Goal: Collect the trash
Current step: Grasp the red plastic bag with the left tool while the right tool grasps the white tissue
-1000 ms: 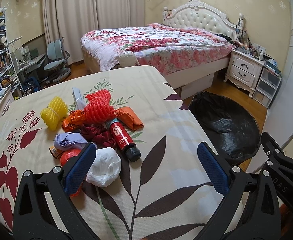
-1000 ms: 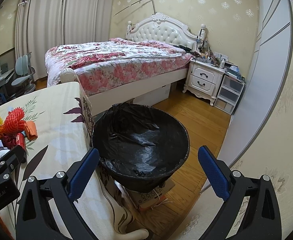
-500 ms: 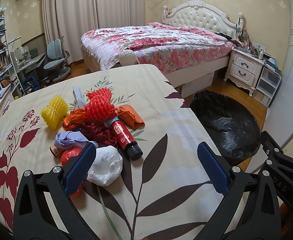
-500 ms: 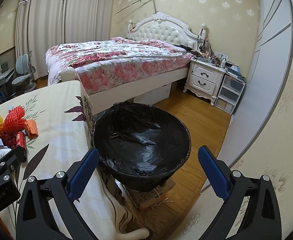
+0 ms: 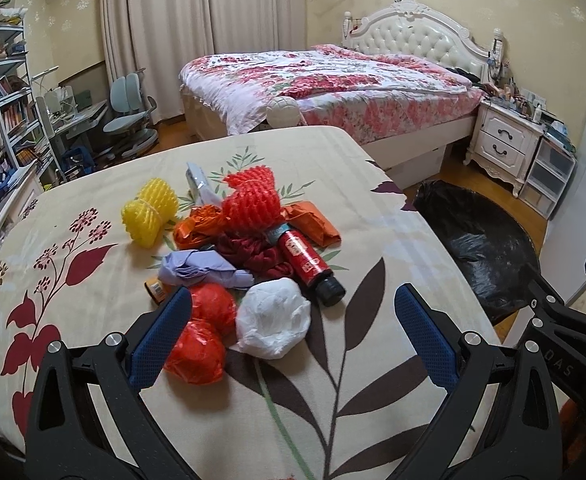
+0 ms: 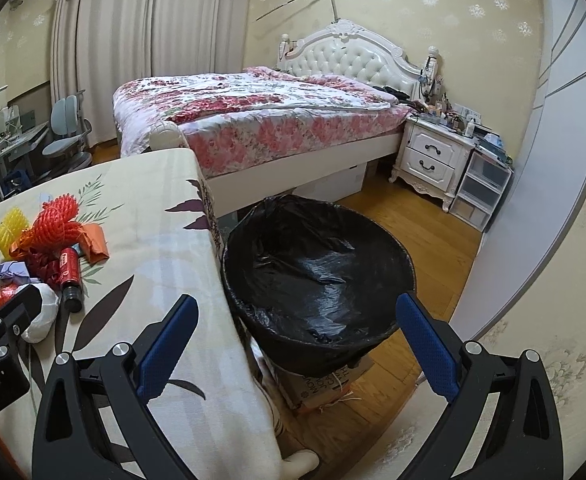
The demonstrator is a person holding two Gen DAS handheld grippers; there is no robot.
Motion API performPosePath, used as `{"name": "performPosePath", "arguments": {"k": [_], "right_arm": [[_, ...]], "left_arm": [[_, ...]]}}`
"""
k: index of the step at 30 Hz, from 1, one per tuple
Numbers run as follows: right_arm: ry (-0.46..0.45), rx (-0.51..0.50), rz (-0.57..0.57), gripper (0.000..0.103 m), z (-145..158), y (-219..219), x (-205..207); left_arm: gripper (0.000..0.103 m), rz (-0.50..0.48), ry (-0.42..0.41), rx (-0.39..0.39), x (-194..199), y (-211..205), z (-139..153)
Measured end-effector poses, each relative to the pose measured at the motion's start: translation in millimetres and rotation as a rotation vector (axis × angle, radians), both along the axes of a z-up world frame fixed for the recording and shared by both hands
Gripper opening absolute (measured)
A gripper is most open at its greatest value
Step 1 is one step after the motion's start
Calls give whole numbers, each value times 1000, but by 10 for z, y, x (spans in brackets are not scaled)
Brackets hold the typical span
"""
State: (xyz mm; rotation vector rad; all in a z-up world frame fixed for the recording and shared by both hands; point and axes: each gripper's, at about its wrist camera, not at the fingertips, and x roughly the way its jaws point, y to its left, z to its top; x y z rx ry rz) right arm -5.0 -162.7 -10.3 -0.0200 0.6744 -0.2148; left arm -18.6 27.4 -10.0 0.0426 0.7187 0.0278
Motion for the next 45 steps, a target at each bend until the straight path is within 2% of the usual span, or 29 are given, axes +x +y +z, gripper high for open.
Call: {"name": "performPosePath", "arguments": {"k": [7, 9, 12, 16, 19, 22, 24, 25, 26, 36, 45], "right_arm": [[24, 18, 58, 96, -10, 227, 21], [29, 20, 72, 96, -17, 285, 25], [40, 22, 92, 96, -33, 359, 33], [50, 16, 111, 96, -46, 457, 33], [57, 16, 120, 96, -50, 494, 36], [62, 15, 124, 96, -56, 524, 45], [65, 15, 127, 96, -62, 535, 33], [65, 14, 128, 96, -59, 541, 32], [65, 14, 127, 96, -59, 543, 32], [59, 18, 141, 96, -40, 618, 40], [72, 55, 243, 96, 11, 1009, 52]], "left_arm": [[98, 61, 28, 28, -112, 431, -44], [94, 77, 45, 26, -109, 540, -75], [82, 94, 92, 5, -79, 676, -156], [80, 92, 109, -12, -64, 739, -192], [73, 77, 112, -24, -65, 761, -206], [59, 50, 121, -59, -49, 803, -204], [54, 35, 128, -85, -47, 828, -198], [48, 28, 130, -96, -27, 814, -198], [46, 20, 135, -108, -30, 820, -194], [44, 42, 107, -97, -154, 923, -68], [44, 102, 75, -64, -305, 1189, -4]]}}
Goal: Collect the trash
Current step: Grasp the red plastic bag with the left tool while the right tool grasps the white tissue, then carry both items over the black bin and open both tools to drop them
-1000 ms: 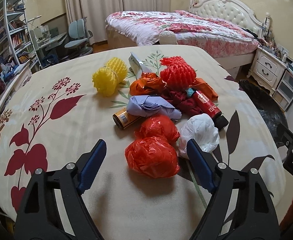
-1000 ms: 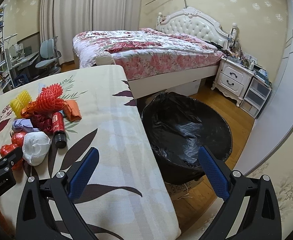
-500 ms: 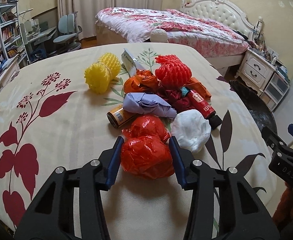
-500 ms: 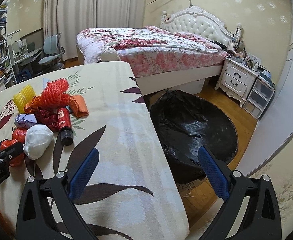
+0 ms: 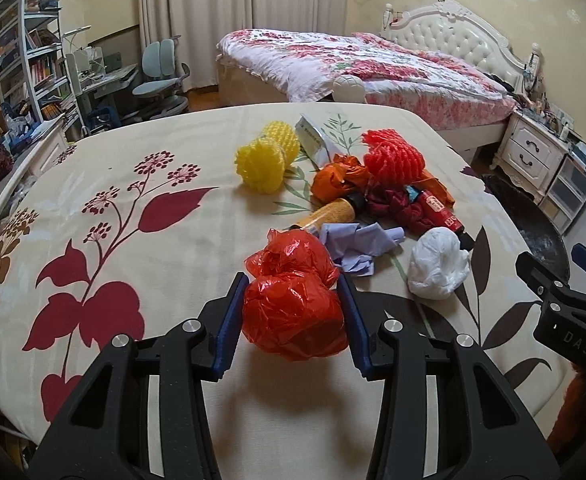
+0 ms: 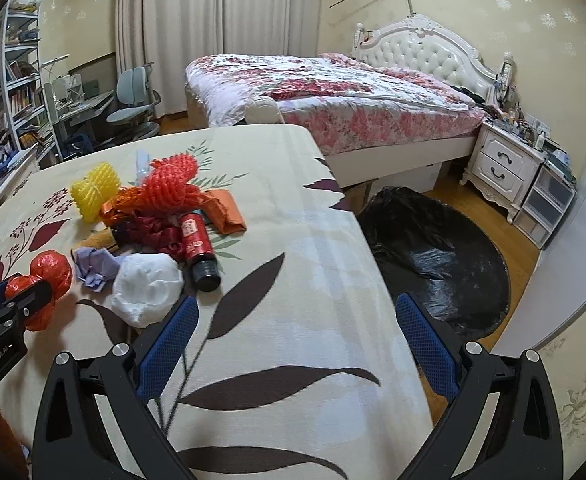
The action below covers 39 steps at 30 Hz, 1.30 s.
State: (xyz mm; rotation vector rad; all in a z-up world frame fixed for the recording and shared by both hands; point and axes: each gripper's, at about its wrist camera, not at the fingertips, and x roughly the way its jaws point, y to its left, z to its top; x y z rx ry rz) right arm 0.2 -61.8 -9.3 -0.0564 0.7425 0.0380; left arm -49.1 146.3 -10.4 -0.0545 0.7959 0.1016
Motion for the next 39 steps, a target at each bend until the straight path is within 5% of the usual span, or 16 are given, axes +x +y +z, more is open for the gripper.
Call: {"name": "performPosePath", "arguments": {"k": [8, 10, 12, 17, 21, 25, 31, 39], "right_arm": [[0, 21, 118, 93, 45, 478, 25], [12, 23, 143, 82, 34, 587, 42], [39, 29, 166, 57, -6, 661, 65], [92, 48, 190, 55, -132, 789, 123], [107, 58, 225, 43, -169, 857, 106], [102, 52, 242, 39, -174, 880, 81], [98, 81, 251, 35, -159, 831, 59], [44, 90, 230, 35, -4, 624, -11]], "left_arm": [[44, 66, 5, -4, -46, 349, -51], [44, 80, 11, -8, -42, 418, -81], [44, 93, 20, -19, -27, 484, -120], [46, 99, 35, -39, -14, 567, -185], [49, 101, 46, -51, 14, 582, -216], [54, 104, 65, -67, 42, 593, -268], [44, 88, 57, -66, 32, 566, -279], [43, 62, 10, -81, 12, 413, -94]]}}
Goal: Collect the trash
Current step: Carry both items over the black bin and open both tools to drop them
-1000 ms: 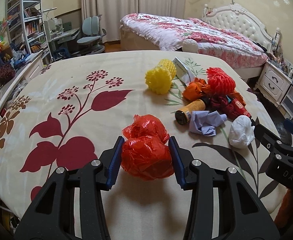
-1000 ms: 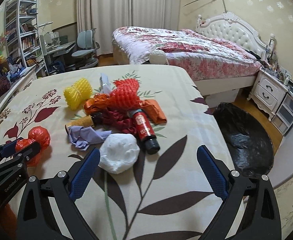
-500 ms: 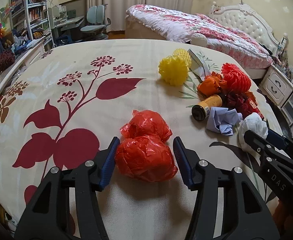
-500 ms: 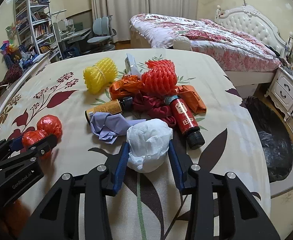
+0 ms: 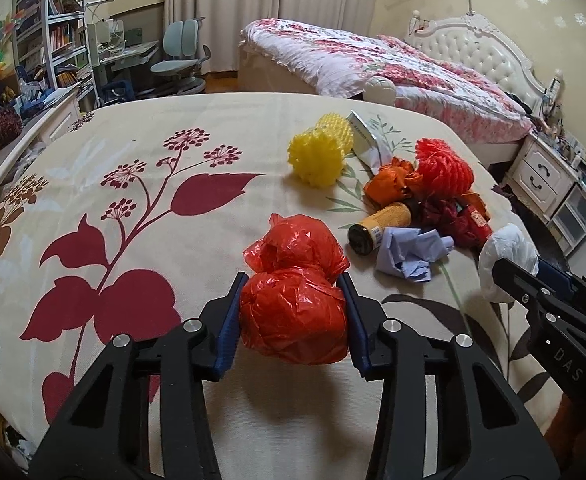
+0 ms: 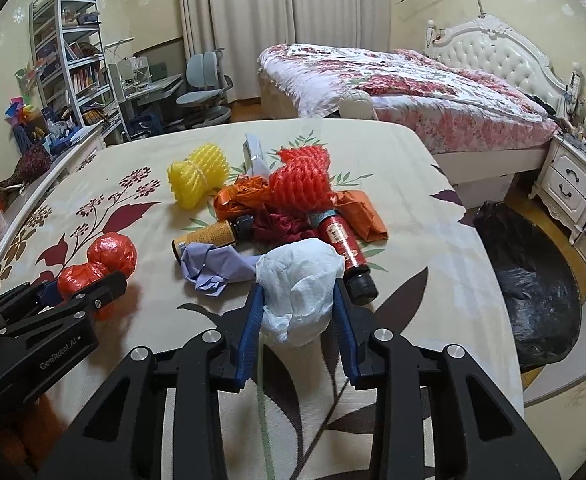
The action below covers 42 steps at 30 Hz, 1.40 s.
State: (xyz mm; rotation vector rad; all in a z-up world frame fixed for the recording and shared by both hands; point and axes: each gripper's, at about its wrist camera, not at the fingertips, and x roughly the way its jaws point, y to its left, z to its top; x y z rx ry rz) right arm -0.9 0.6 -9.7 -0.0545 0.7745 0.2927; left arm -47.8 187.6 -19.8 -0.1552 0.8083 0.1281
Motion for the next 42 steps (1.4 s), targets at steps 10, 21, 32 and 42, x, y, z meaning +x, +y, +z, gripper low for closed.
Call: {"name": "performPosePath", "arguments": {"k": [10, 21, 32, 42], "right_arm": [[-72, -7, -165, 35, 224, -818, 127], [-71, -74, -352, 35, 117, -1730, 515], [-47, -93, -460, 35, -74, -2204, 773], [-13, -79, -513, 35, -234, -2438, 855]], "left_arm": [[43, -156, -51, -28, 241, -743, 226], [43, -319, -77, 27, 787, -1819, 235], [43, -393, -53, 81, 1253, -2580, 44], [44, -430, -20, 112, 1487, -2931, -102]]}}
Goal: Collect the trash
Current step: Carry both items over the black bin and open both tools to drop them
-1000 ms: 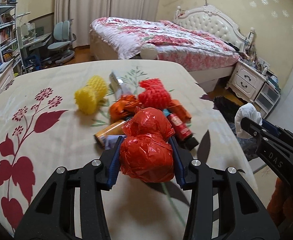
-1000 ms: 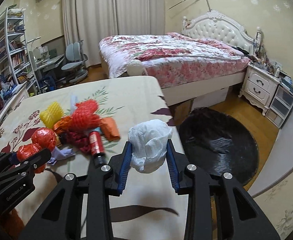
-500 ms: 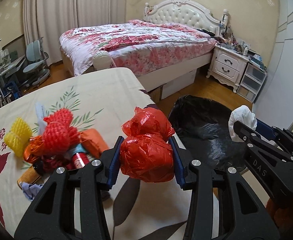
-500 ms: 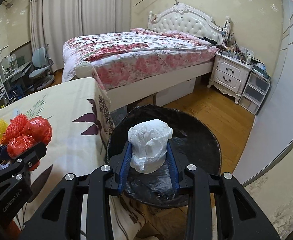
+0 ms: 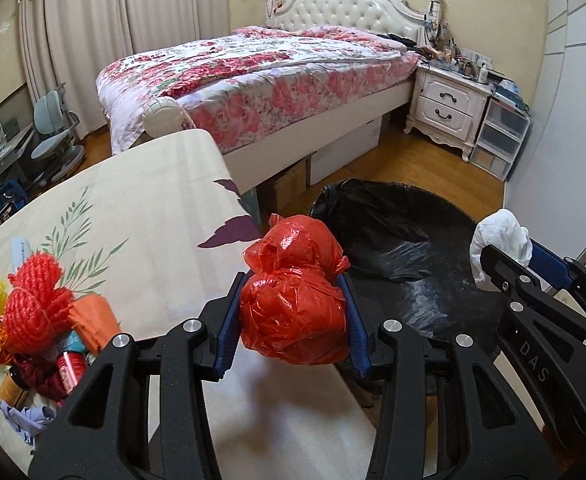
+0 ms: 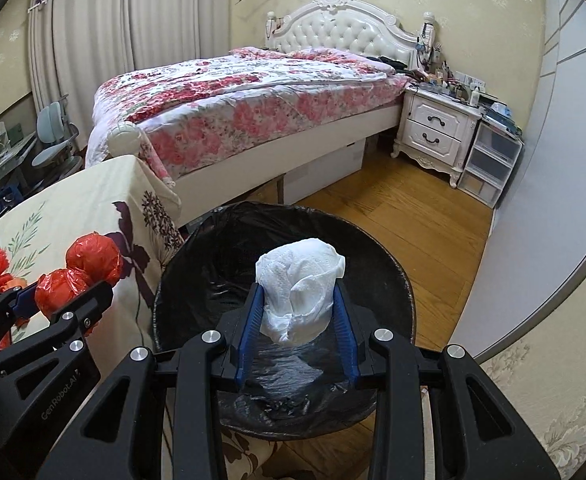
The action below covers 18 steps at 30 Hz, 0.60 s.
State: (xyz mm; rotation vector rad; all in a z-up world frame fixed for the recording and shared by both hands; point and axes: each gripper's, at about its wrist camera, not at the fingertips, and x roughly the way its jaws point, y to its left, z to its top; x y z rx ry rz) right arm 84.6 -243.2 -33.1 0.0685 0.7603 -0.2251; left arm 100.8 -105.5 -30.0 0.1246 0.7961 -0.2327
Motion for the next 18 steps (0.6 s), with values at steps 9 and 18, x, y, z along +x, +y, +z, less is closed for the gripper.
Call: {"name": "performPosePath", "arguments": {"k": [9, 18], "right_arm": [[6, 18, -39, 36, -68, -187, 38], [3, 16, -65, 49, -79, -272, 48]], "left_arm": [[44, -24, 1, 21, 139, -185, -46], [70, -25, 3, 30, 207, -256, -82]]}}
